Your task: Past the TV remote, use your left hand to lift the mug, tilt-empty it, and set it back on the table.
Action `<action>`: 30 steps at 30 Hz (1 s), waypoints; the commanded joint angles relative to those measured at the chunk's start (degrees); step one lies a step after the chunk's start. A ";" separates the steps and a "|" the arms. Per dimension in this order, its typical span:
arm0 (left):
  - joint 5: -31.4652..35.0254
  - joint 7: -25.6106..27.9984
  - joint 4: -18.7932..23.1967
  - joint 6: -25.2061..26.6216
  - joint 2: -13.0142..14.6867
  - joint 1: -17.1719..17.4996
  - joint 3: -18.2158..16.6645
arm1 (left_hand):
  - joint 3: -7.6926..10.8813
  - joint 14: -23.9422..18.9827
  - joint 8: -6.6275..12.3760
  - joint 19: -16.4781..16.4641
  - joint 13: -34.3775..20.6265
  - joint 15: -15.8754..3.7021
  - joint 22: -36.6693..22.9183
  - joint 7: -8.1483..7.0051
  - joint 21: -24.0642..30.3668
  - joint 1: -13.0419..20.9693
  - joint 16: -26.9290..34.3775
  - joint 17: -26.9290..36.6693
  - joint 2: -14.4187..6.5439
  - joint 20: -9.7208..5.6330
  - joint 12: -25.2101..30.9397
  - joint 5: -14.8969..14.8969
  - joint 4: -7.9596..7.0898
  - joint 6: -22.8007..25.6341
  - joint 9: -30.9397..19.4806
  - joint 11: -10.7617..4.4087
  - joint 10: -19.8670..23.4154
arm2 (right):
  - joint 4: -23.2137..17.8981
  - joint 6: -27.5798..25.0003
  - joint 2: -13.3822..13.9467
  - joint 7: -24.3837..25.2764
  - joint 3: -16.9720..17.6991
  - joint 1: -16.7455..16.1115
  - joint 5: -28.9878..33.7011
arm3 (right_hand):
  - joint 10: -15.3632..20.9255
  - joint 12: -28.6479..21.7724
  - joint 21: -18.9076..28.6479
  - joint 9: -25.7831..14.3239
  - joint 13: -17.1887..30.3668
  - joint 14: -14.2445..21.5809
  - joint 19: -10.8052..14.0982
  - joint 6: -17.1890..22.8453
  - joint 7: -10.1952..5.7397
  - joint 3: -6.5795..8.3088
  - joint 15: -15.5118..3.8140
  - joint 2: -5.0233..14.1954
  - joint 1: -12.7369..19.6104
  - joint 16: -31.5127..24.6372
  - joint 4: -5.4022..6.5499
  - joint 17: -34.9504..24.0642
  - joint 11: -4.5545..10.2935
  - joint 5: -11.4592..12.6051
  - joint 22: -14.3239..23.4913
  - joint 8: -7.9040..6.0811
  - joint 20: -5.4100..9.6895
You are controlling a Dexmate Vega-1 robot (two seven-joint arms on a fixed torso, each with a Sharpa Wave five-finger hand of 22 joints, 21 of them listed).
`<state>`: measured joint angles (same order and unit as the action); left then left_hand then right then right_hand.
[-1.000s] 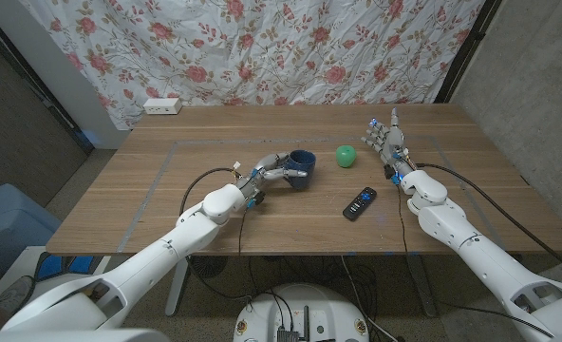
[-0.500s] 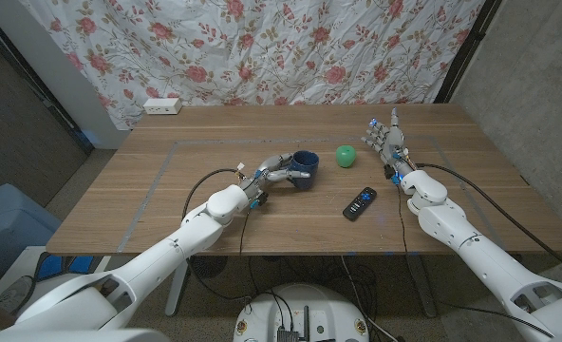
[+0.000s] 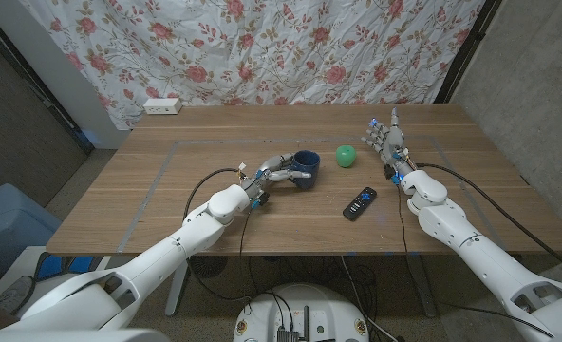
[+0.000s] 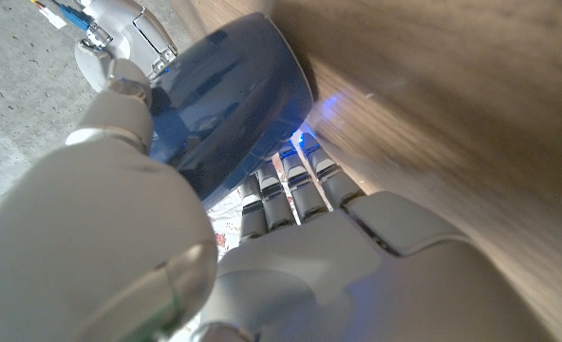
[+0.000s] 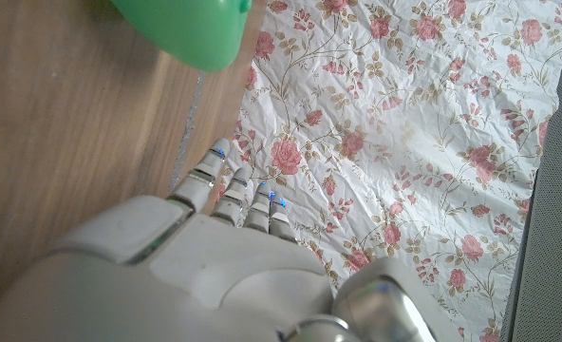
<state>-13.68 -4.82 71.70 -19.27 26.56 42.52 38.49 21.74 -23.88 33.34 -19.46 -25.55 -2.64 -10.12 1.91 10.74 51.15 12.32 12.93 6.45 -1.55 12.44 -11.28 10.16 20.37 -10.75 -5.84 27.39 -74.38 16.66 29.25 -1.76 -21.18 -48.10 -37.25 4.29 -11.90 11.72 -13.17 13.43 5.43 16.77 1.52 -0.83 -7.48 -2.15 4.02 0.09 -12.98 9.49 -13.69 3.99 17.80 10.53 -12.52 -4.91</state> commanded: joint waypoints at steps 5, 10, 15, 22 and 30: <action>0.14 -0.87 0.13 0.48 0.75 -0.04 0.12 | -0.79 2.94 -1.23 1.19 1.88 -3.52 -0.09 -7.33 0.30 3.80 -1.45 -1.36 -9.69 0.70 -1.55 -0.38 -0.23 4.70 0.16 -3.17 -3.62 | -0.02 -0.01 -0.01 0.00 -0.01 0.01 0.01 | 0.13 -0.34 0.28 -0.27 0.26 0.43 0.27 0.39 -0.08 0.00 -0.28 2.89 -0.53 -0.29 0.39 -0.21 0.16 0.33 0.09 -0.29 0.17; -0.06 -1.10 0.38 0.72 1.16 0.16 -0.02 | -1.04 3.85 -3.59 1.32 3.25 -3.27 -0.03 -7.04 0.40 3.83 -1.63 -1.98 -9.66 1.34 -1.80 -0.44 -0.33 2.10 0.36 -2.42 -5.29 | -0.03 -0.01 -0.01 -0.01 0.00 0.00 0.00 | 0.16 -0.35 0.28 -0.27 0.26 0.41 0.27 0.37 -0.08 0.01 -0.29 2.91 -0.54 -0.28 0.40 -0.21 0.18 0.33 0.09 -0.29 0.16; -0.37 -1.42 0.40 0.54 1.43 0.29 -0.22 | -1.46 5.35 -6.12 1.71 4.74 -2.58 0.02 -7.97 0.35 3.67 -1.97 -2.43 -9.32 1.29 -1.97 -0.50 -0.40 -0.40 0.51 -2.36 -7.25 | -0.05 -0.02 -0.01 0.00 0.00 -0.01 0.00 | 0.19 -0.36 0.28 -0.27 0.26 0.39 0.27 0.37 -0.02 0.01 -0.25 2.91 -0.53 -0.27 0.40 -0.21 0.17 0.33 0.09 -0.29 0.13; -0.85 -2.12 0.40 0.48 1.75 0.38 -0.35 | -2.13 9.21 -10.78 4.25 7.94 -1.28 0.23 -7.85 -0.17 3.44 -2.36 -2.98 -8.57 1.27 -2.11 -0.64 -0.43 -4.48 0.57 -0.98 -11.66 | -0.06 -0.02 -0.01 0.02 0.00 -0.02 0.00 | 0.12 -0.33 0.28 -0.27 0.26 0.38 0.27 0.44 -0.07 0.01 -0.28 2.90 -0.54 -0.27 0.40 -0.21 0.14 0.33 0.09 -0.32 0.15; -0.95 -4.72 -0.26 -0.58 2.12 -0.38 0.19 | -2.61 12.13 -14.76 5.81 10.45 -0.78 0.35 -7.81 -0.26 3.21 -2.51 -3.13 -7.81 1.46 -2.17 -0.75 -0.47 -8.72 0.60 -0.70 -15.01 | 0.00 0.02 -0.02 0.00 -0.01 0.00 0.02 | 0.10 -0.32 0.29 -0.27 0.26 0.39 0.29 0.36 -0.12 0.01 -0.23 2.90 -0.54 -0.27 0.40 -0.21 0.15 0.33 0.09 -0.28 0.14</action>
<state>-14.22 -6.68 72.03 -18.77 28.15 42.74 38.31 19.35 -12.44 19.66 -14.10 -15.62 -2.27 -9.63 -5.93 10.74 52.88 9.93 9.86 -0.73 -0.09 10.37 -11.47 9.66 12.81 -10.46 -6.46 13.25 -74.42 16.66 29.24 -1.76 -21.18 -48.12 -37.25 4.29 -11.90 11.72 -13.17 13.43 5.43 16.77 1.52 -0.83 -7.48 -2.15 4.02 0.09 -12.98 9.49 -13.69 3.99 17.80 10.53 -12.52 -4.91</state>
